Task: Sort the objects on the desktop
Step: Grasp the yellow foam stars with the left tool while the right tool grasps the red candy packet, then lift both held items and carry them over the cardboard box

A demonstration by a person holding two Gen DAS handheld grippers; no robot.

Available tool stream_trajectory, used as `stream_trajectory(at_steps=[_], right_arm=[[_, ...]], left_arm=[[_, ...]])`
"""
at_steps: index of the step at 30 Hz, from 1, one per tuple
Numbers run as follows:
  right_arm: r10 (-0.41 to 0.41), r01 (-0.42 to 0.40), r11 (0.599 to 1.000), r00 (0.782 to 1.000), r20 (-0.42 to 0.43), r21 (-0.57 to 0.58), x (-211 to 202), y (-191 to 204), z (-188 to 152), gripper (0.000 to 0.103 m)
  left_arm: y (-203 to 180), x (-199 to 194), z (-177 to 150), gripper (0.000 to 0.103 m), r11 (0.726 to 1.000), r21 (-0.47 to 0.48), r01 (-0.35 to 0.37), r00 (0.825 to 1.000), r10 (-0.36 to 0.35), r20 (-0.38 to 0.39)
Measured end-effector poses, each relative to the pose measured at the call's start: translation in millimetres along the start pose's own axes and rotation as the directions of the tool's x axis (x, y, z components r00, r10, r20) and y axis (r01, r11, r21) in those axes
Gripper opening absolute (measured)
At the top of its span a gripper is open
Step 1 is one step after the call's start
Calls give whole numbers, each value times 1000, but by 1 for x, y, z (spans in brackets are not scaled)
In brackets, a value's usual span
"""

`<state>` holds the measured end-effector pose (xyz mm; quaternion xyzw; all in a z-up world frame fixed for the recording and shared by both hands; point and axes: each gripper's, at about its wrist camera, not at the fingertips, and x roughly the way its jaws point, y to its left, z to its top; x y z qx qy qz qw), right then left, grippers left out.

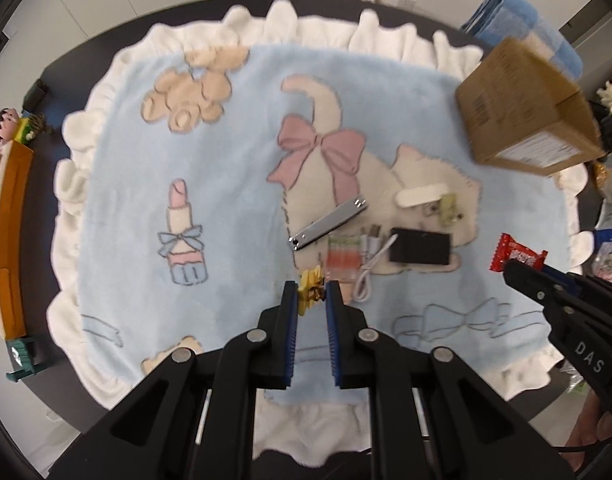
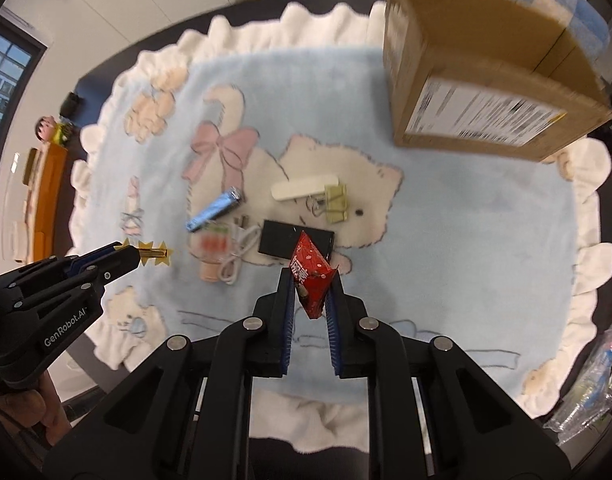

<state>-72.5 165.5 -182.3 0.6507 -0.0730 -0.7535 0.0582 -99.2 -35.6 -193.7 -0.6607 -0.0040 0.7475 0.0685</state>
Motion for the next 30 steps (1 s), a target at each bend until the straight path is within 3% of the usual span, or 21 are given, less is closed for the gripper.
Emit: stream_trajectory(at_steps=[3, 16, 23, 30], right_arm=[[2, -2, 1000, 1000, 18, -2, -25, 4, 8, 15], [-15, 17, 1000, 994, 111, -19, -141, 11, 17, 15], [-17, 21, 999, 993, 119, -28, -158, 17, 11, 15], [-12, 14, 1000, 995, 101, -24, -147, 15, 14, 15]], left_arm=[[-15, -19, 16, 14, 1000, -5, 8, 1000, -8, 12], [-50, -133, 17, 14, 999, 23, 33, 993, -36, 110], [-59, -151, 12, 14, 998, 6, 59, 991, -59, 122], [-67, -148, 20, 14, 998, 4, 56, 989, -56, 135]])
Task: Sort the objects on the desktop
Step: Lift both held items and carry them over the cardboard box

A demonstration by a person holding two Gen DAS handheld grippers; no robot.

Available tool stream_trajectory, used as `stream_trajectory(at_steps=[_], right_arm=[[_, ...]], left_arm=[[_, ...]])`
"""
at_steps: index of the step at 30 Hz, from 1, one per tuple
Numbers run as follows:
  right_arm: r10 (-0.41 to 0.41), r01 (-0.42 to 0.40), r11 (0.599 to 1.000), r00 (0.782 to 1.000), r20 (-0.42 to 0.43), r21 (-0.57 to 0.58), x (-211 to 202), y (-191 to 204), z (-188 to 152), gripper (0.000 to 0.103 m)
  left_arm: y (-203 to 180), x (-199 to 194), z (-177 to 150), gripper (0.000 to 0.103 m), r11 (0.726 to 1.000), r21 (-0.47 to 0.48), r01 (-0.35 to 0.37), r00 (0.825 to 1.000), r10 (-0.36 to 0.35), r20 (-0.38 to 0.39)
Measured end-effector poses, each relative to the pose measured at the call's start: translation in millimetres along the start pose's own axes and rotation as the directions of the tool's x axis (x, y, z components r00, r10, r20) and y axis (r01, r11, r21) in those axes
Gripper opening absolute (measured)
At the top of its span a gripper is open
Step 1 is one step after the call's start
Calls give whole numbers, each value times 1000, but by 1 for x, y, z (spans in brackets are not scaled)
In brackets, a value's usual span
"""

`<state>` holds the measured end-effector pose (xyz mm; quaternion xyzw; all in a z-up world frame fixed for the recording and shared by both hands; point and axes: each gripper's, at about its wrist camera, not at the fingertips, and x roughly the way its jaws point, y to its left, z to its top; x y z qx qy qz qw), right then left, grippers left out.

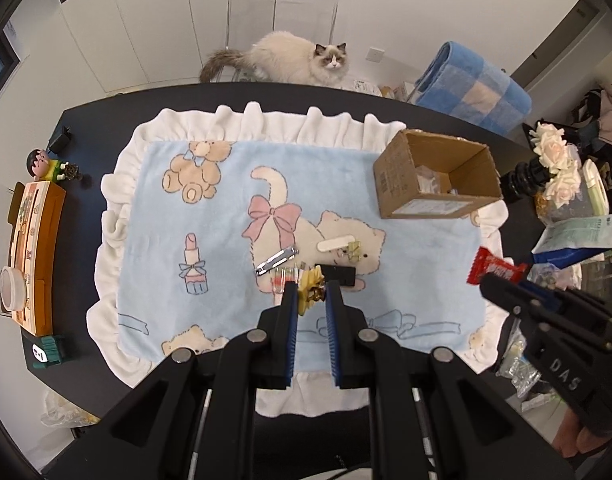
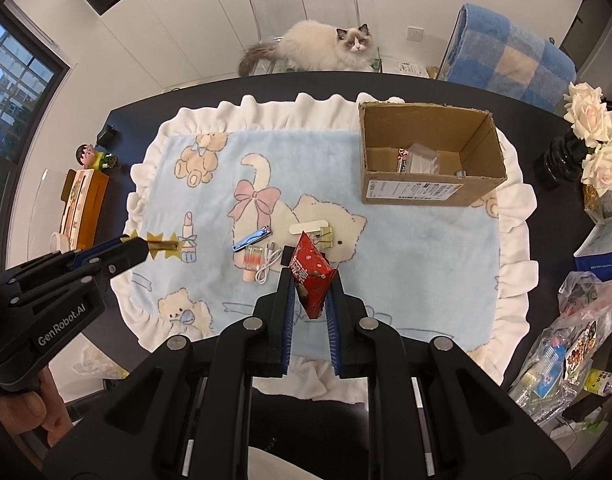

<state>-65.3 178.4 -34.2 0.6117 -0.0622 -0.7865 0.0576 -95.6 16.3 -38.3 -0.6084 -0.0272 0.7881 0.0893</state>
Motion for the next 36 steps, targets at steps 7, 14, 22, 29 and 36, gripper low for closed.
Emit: stream_trajectory(at_steps=[7, 14, 22, 29, 36], right_arm=[[0, 0, 1000, 1000, -2, 11, 8, -22, 16, 15], [-3, 2, 999, 1000, 28, 45, 10, -61, 50, 15], [-1, -1, 998, 999, 42, 69, 10, -101, 85, 15], [-8, 5, 996, 1000, 29, 83, 23, -133, 107, 15], [-26, 26, 996, 1000, -4, 86, 46, -161, 125, 15]], left_arm=[[-20, 12, 20, 14, 1000, 6, 15, 1000, -15, 5], [-52, 26, 50, 14, 998, 39, 51, 999, -51, 8], [-87, 38, 90, 14, 995, 49, 90, 995, -91, 30], [-117, 59, 117, 14, 991, 73, 114, 993, -116, 24], [-141, 85, 138, 14, 986, 92, 139, 990, -141, 7]])
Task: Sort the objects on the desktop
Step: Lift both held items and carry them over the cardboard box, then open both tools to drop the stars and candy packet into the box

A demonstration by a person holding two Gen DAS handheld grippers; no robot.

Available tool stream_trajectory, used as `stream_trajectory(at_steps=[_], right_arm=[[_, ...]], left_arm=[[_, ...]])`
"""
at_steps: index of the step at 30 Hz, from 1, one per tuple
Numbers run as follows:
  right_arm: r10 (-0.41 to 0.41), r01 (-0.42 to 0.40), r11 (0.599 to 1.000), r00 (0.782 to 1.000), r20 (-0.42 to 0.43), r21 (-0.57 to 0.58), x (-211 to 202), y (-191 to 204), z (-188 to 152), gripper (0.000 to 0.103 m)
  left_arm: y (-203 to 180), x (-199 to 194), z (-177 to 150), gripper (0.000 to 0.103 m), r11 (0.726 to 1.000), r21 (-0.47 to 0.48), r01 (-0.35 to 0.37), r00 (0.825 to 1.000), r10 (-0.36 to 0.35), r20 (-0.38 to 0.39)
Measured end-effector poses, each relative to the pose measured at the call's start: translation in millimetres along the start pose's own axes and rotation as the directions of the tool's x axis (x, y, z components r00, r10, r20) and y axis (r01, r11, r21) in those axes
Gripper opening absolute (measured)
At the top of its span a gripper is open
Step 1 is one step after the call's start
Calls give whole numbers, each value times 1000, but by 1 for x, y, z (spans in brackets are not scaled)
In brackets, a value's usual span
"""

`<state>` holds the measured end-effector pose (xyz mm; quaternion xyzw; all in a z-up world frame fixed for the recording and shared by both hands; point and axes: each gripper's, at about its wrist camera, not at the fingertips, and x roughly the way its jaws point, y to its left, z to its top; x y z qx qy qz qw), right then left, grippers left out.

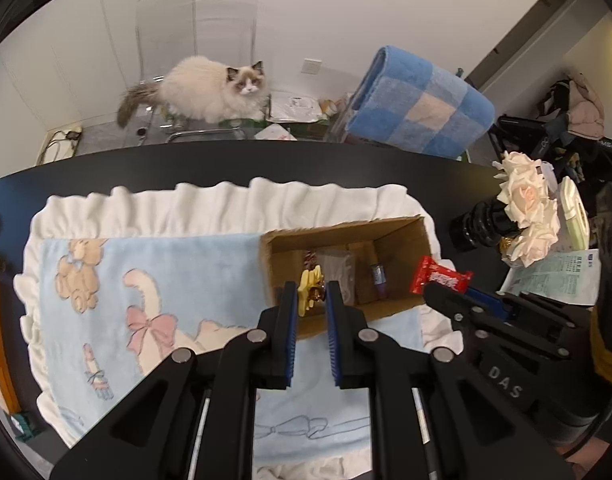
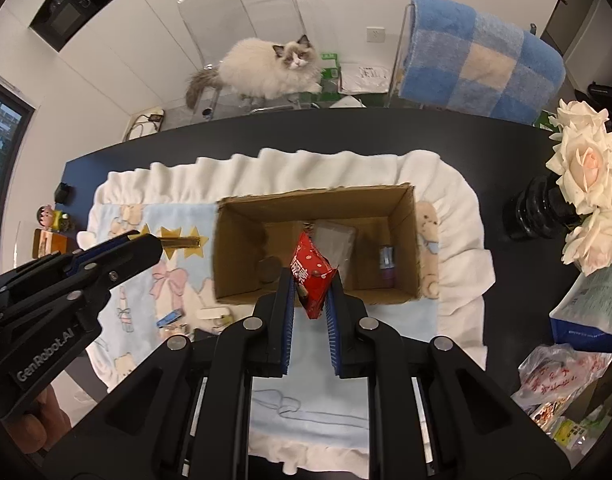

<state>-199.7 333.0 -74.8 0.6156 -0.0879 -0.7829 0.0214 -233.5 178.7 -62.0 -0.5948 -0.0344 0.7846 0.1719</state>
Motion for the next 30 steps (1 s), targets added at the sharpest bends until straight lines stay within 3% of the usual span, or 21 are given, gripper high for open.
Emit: stream_trajectory(at_steps=[12, 24, 25, 26, 28, 30], right_arm=[[-13, 12, 1000, 999, -48, -13, 27, -24, 18, 15], [-24, 23, 1000, 995, -95, -11, 48, -41, 16, 20], [-35, 34, 999, 995, -89, -12, 47, -41, 15, 23], [-47, 46, 999, 996, -82, -10, 47, -42, 14, 29], [-56, 56, 998, 996, -72, 1, 45, -43, 13, 48], [-67, 68, 998, 996, -64, 15, 43, -46, 12, 62]], left_arm=[[-36, 45, 14, 14, 999, 43, 6, 999, -4, -44], [-32, 62, 16, 16, 998, 53, -39, 998, 42, -57], [-30, 63, 15, 25, 998, 53, -40, 997, 43, -63], [-28, 64, 15, 42, 998, 52, -42, 997, 45, -66], [-24, 61, 13, 66, 997, 48, -63, 996, 65, -54], [-17, 58, 12, 79, 996, 39, -86, 995, 88, -40]])
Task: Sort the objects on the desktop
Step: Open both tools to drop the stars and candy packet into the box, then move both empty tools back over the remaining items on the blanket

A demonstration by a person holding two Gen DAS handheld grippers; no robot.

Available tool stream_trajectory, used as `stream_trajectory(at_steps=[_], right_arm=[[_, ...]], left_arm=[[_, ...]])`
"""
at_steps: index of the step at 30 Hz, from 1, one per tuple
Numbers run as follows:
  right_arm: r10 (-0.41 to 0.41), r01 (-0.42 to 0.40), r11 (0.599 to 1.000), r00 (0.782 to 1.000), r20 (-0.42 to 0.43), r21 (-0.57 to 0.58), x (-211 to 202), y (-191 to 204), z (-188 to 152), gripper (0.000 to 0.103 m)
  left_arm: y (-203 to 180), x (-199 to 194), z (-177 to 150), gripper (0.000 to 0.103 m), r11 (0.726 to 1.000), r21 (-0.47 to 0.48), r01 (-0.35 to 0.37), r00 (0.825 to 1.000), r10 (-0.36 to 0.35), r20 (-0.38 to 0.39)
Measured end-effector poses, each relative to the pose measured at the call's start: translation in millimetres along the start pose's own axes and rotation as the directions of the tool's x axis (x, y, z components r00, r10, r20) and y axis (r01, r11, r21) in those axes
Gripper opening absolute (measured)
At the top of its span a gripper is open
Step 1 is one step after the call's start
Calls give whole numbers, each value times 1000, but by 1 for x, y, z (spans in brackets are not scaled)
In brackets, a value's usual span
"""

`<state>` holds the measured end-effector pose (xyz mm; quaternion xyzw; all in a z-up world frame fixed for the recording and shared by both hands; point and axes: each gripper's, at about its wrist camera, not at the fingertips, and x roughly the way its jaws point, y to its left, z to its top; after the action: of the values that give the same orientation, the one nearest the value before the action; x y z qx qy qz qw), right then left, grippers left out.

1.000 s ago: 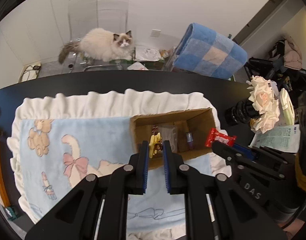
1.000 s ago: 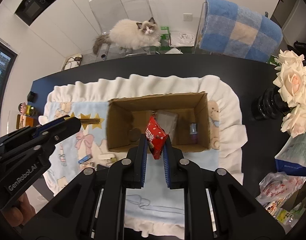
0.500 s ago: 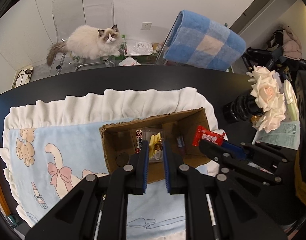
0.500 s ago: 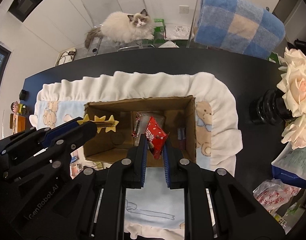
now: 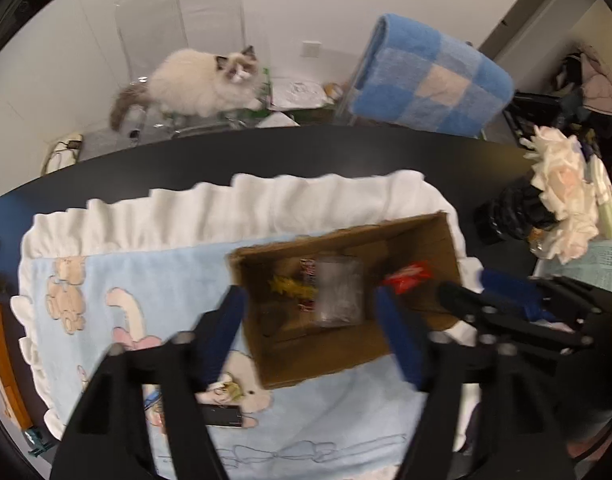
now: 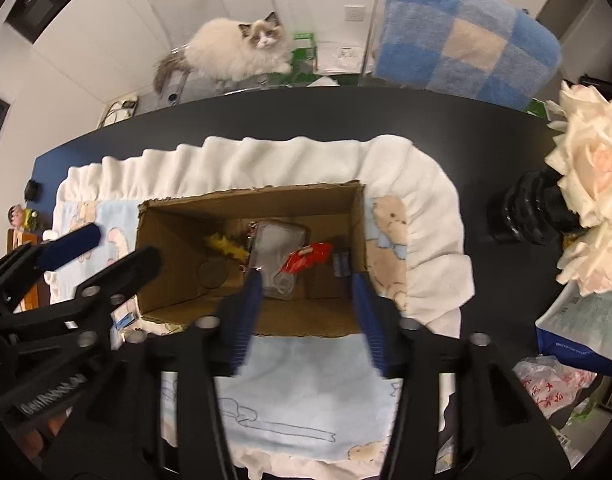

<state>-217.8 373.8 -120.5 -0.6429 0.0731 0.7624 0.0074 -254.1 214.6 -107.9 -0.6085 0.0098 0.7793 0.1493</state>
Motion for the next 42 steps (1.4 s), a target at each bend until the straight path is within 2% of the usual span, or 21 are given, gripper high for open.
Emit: stream_trajectory(at_steps=[1, 2, 3, 5, 7, 16, 22, 33, 42], right_arm=[[-2, 2, 1000, 1000, 3, 4, -1, -1, -1, 72], [-5, 5, 1000, 1000, 5, 5, -2, -1, -2, 76], [-9, 9, 1000, 1000, 11, 4, -4, -1, -4, 83], [-15, 15, 1000, 1000, 22, 6, -8, 1, -7, 90], [-27, 27, 1000, 999, 32, 16, -11, 1, -11, 103], [7, -8, 998, 1000, 31, 58, -17, 21, -39, 103], [13, -14, 1000, 999, 40, 17, -21, 57, -59, 103], [26, -25, 999, 999, 24, -42, -8, 125, -91, 103], [36, -37, 998, 999, -14, -44, 16, 159, -124, 103]], left_arm=[[4, -1, -1, 86, 1000, -8, -2, 1000, 2, 0], [8, -2, -3, 87, 1000, -14, -3, 1000, 3, -1], [12, -3, -4, 88, 1000, -17, -1, 1000, 1, -3], [19, -5, -7, 88, 1000, -23, 1, 1000, -1, -4], [26, -8, -10, 88, 999, -34, 4, 1000, -4, -3], [47, -21, -33, 93, 1000, -20, -8, 1000, 8, -2], [74, -34, -56, 93, 999, -29, -32, 999, 32, 18], [145, -46, -115, 93, 995, -71, -71, 997, 72, 10], [177, -35, -168, 93, 994, -66, -92, 995, 90, -43]])
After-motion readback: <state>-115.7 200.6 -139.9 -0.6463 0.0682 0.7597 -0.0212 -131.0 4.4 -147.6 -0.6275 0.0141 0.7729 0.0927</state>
